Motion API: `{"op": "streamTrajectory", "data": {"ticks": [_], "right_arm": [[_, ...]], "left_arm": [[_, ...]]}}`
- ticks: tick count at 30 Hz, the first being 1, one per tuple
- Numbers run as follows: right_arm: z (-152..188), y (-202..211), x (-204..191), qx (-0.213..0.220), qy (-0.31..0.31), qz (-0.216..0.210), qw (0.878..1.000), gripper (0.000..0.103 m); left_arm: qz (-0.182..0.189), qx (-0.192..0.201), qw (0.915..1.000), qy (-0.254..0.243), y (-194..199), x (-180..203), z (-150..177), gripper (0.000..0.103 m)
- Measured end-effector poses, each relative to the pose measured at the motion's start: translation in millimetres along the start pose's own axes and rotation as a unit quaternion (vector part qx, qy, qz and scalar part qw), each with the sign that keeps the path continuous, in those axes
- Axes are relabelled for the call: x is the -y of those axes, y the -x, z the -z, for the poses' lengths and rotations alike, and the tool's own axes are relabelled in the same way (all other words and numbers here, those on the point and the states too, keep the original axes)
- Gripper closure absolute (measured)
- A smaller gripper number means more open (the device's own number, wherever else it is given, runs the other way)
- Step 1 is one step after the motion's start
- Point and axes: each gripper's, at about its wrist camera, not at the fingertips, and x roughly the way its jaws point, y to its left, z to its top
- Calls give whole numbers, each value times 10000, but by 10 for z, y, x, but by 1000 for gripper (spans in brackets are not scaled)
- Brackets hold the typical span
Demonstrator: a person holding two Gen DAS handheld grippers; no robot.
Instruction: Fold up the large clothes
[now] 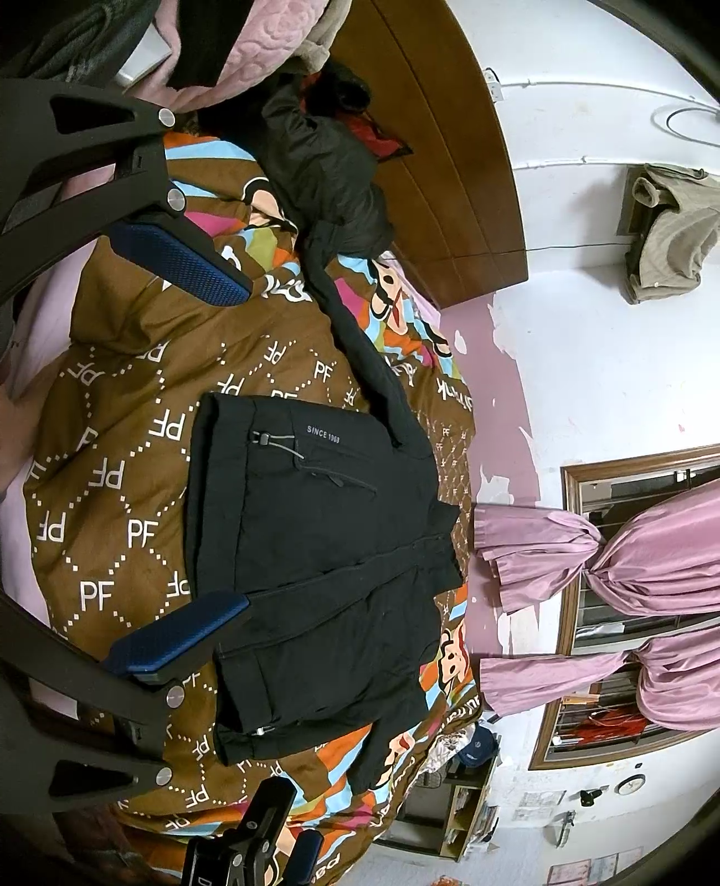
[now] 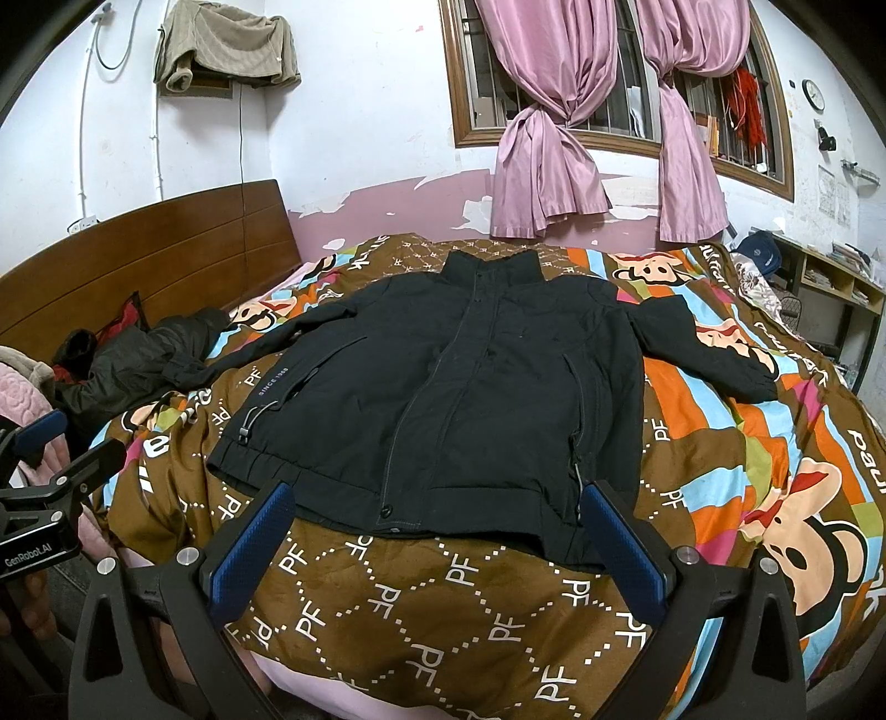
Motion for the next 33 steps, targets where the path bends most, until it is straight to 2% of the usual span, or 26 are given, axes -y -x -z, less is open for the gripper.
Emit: {"op": "streamTrajectory", "data": {"ticks": [33], "right_arm": [[1,-3,1,-12,-9,2,10000,0]], "left_arm": [[-16,17,10000,-31,2,3,0,2]]}}
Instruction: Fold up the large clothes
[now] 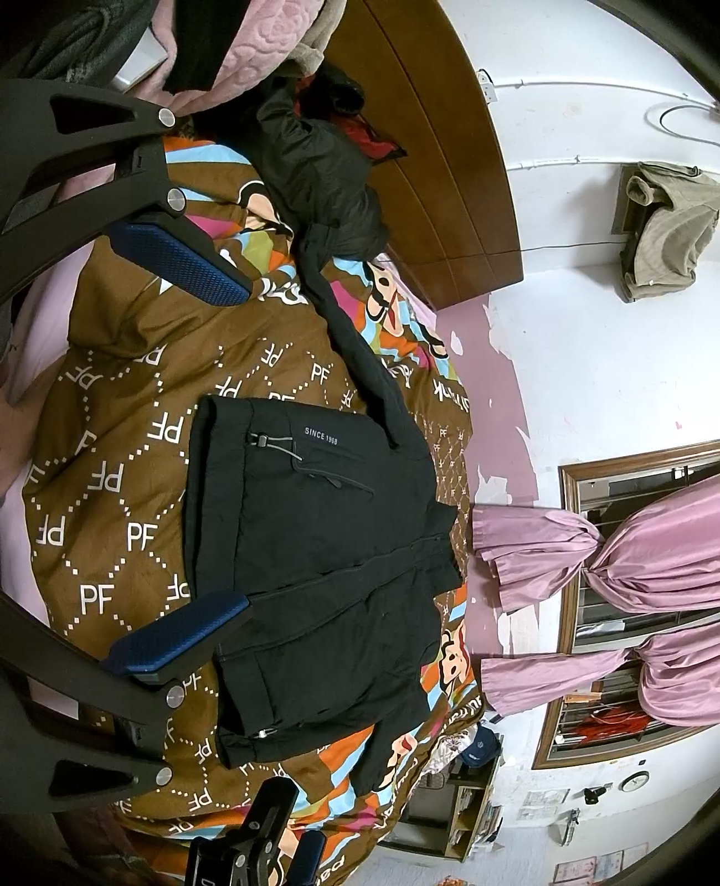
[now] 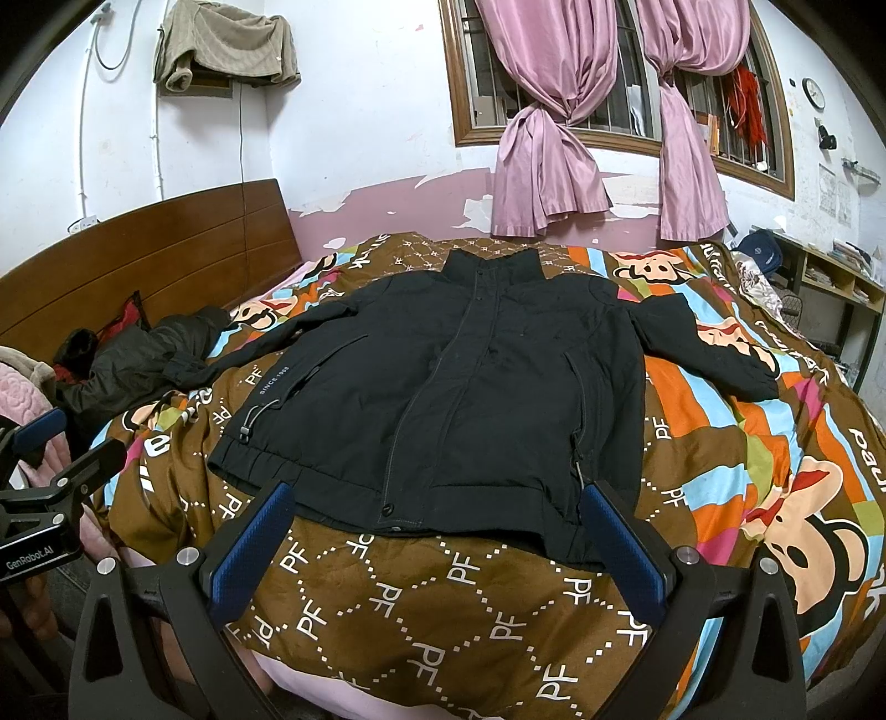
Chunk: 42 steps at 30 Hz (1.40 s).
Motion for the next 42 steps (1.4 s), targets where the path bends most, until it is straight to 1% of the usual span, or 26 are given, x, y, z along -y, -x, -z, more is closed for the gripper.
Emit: {"op": "streamTrajectory", "data": {"ticks": [15,21,24,26,28,29,33,38,42], "right_arm": [[-12,3,15,-7,-8,19,10000,0],[13,-43,66,-91,-137,91,9998,0],[0,-63,64,-167,-184,317,9992,0],[10,-86,82,-196,-215,512,9983,0],[-34,-102,80,-220,-223,677,9972,0],[-41,-107,76,-235,-211,767,9966,0],[-85,-105,47,-222,-71,1045,9943,0],[-208,-88,-1,-110,81,1217,9925,0],[-341,-94,15,-87,72,1222,9924,0]], "left_arm": [[-16,6,10000,-12,0,3,1,2],[-2,-39,10000,6,-19,-38,0,2],[57,-149,9999,30,-54,-113,-26,2],[90,-215,9997,30,-36,-67,-34,2],[110,-313,9994,13,-115,-122,-33,2],[113,-336,9994,19,-113,-78,-10,2],[274,-465,9983,218,-168,-174,-18,2],[290,-467,9979,334,-168,-241,-113,2],[261,-412,9983,324,-136,-184,-250,2]]}}
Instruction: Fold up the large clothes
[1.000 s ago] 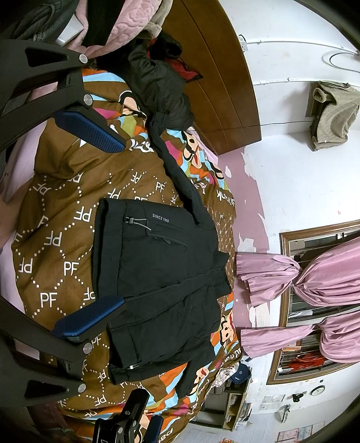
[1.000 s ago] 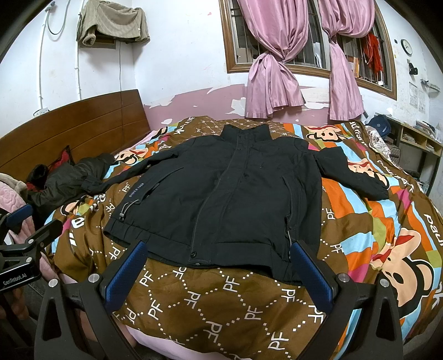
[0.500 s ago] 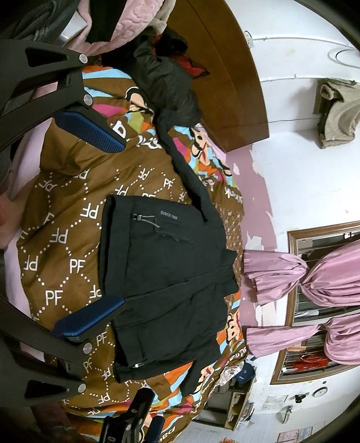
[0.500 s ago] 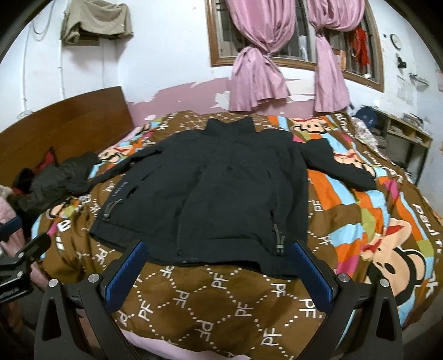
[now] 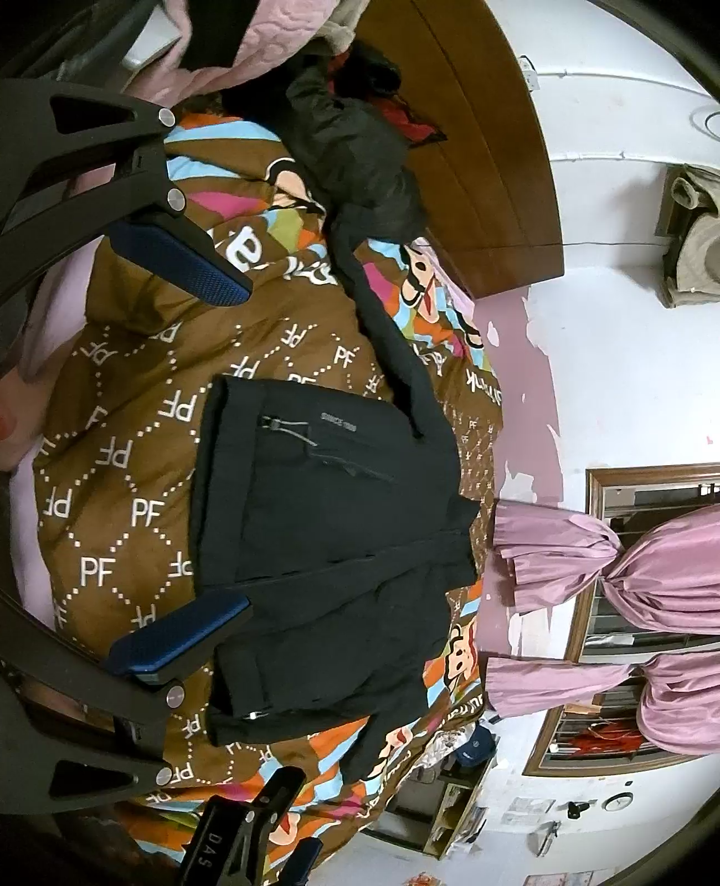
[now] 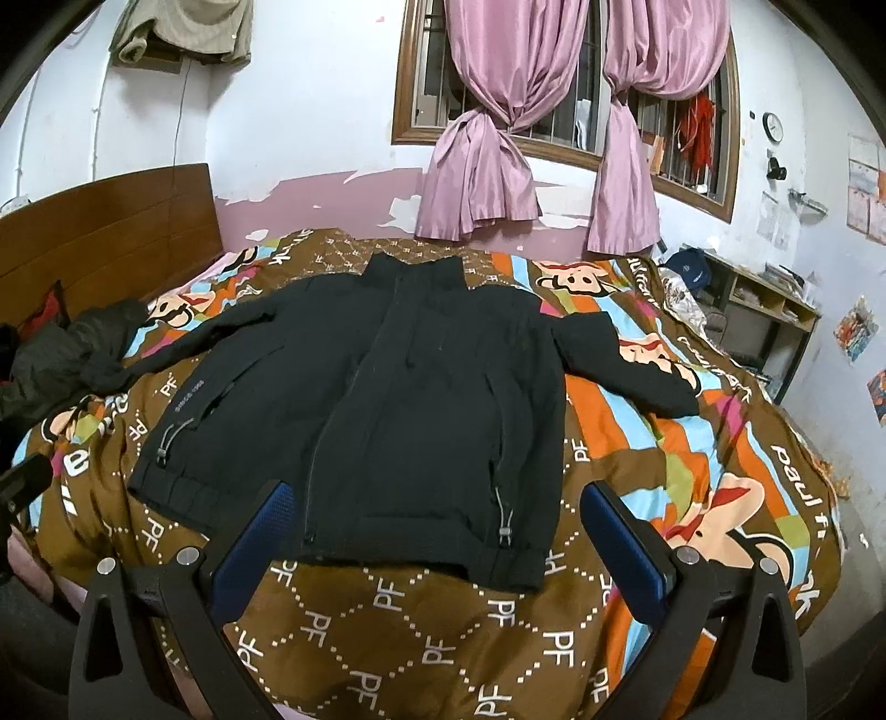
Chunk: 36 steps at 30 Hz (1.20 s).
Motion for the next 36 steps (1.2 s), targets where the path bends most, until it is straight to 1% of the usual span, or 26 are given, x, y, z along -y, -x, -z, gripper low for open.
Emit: {"op": "streamTrajectory", "data": {"ticks": [3,6,8,11,12,14,17,21,25,27,31,34,36], "right_arm": [[-128,-44,12,-93,83,-17,9999,0],[-337,-112,69,-222,308,-181,9991,0],[-564,-217,179,-371,489,-377,9974,0],[-890,-374,376,-414,729,-455,9954,0],[-961,-418,427,-419,760,-459,9952,0],[-1195,-582,604,-495,749,-413,9951,0],[-1410,-790,777,-456,747,-419,9953,0],[-1559,-1074,868,-308,951,-227,9947,0],[-1666,-1470,1016,-403,972,-250,9941,0],[-1701,-1664,1113,-459,916,-247,9944,0],[-1771,-2170,1373,-553,688,-121,9960,0],[-1808,-2514,1548,-556,585,82,9967,0],[-1814,-2729,1687,-566,384,96,9976,0]], "left_arm": [[-19,33,10000,-91,0,-5,-157,2],[23,55,9999,-158,-43,5,-357,2],[61,40,9996,-259,-118,7,-542,2],[-3,27,9984,-559,-260,89,-747,2],[-73,5,9971,-752,-338,128,-850,2],[-174,-35,9947,-1010,-465,202,-1002,2],[-285,14,9915,-1266,-658,285,-1197,2],[-515,95,9846,-1671,-967,425,-1384,2],[-539,118,9789,-1968,-1279,575,-1495,2],[-528,104,9754,-2136,-1482,670,-1540,2],[-501,-60,9678,-2466,-1959,888,-1603,2],[-572,-131,9633,-2618,-2367,1025,-1623,2],[-567,-205,9614,-2686,-2607,1111,-1617,2]]}}
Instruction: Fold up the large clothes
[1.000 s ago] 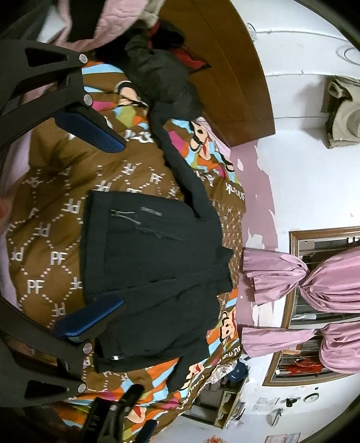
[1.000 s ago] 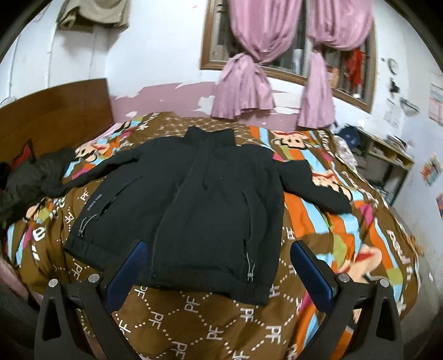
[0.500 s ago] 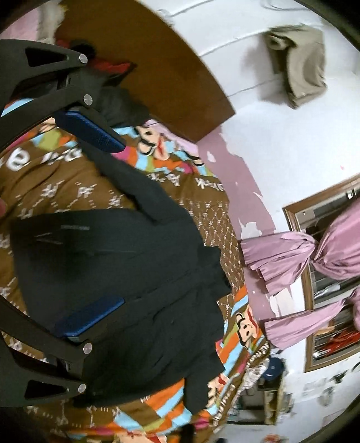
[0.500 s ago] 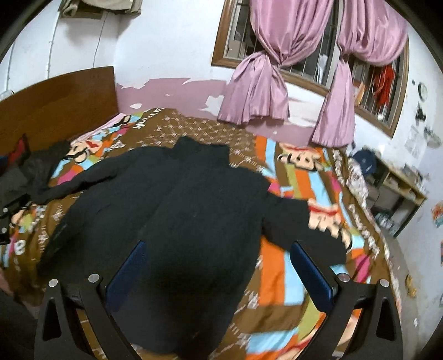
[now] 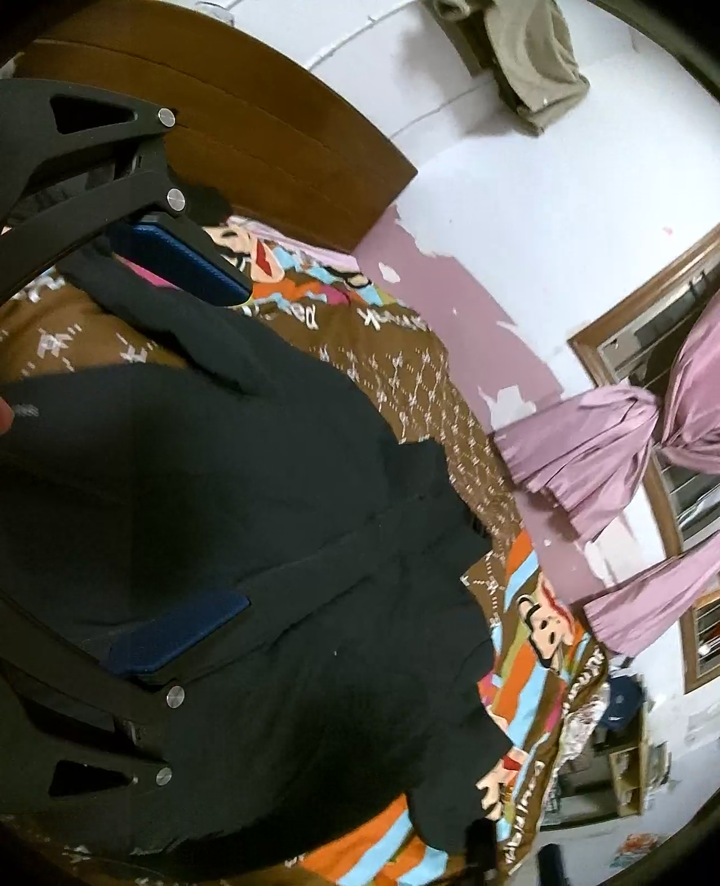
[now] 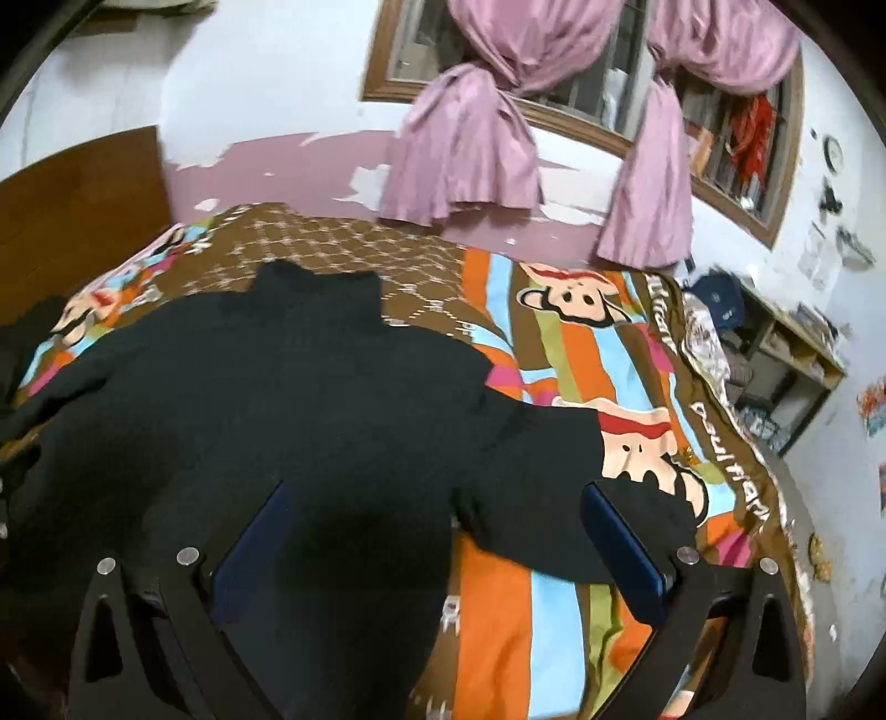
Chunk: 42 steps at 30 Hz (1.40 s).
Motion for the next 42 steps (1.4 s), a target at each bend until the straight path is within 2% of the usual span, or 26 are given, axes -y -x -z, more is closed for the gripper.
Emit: {"op": "streamTrajectory", "data": {"ticks": [5,11,18,21,23,26,29,33,35,37,38,40,41,42], "right_arm": [[68,-523,313,-125,-433,86,9989,0],[278,-932,745,-300,-999,48,9945,0],[664,-1469,1563,-560,-2306,46,9714,0],[853,-1583,1878,-585,-2743,187,9597,0],[995,-1614,2082,-659,-3149,203,9466,0],[1199,-1605,2371,-700,-3738,563,9231,0],[1376,-1594,2598,-755,-4237,694,9000,0],[1626,-1729,2904,-896,-4929,357,8647,0],[1757,-1855,3018,-984,-5337,49,8399,1],[1853,-1883,3077,-938,-5601,-79,8231,24],[1867,-1886,3090,-949,-5646,-89,8199,47],[1848,-1850,3095,-880,-5666,-175,8191,66],[1802,-1791,3094,-793,-5625,-158,8228,83],[1740,-1732,3090,-707,-5558,-104,8282,89]], "left_arm": [[104,-213,9997,-73,-612,244,-130,2],[179,-318,9993,-123,-1193,517,-265,2],[447,-347,9984,10,-1771,840,-431,2],[583,-318,9977,143,-2002,989,-537,2],[589,-242,9977,233,-2130,1076,-623,2],[388,-374,9976,445,-2328,1184,-766,2],[602,-463,9938,812,-2435,1212,-864,2],[777,-373,9917,952,-2522,1310,-1039,2],[866,-306,9922,845,-2520,1390,-1072,2],[802,-296,9940,683,-2537,1476,-1074,2],[738,-323,9950,596,-2564,1519,-1074,2],[673,-347,9958,523,-2589,1571,-1064,2],[689,-348,9956,540,-2613,1567,-1064,1],[752,-371,9947,594,-2637,1546,-1057,1]]}}
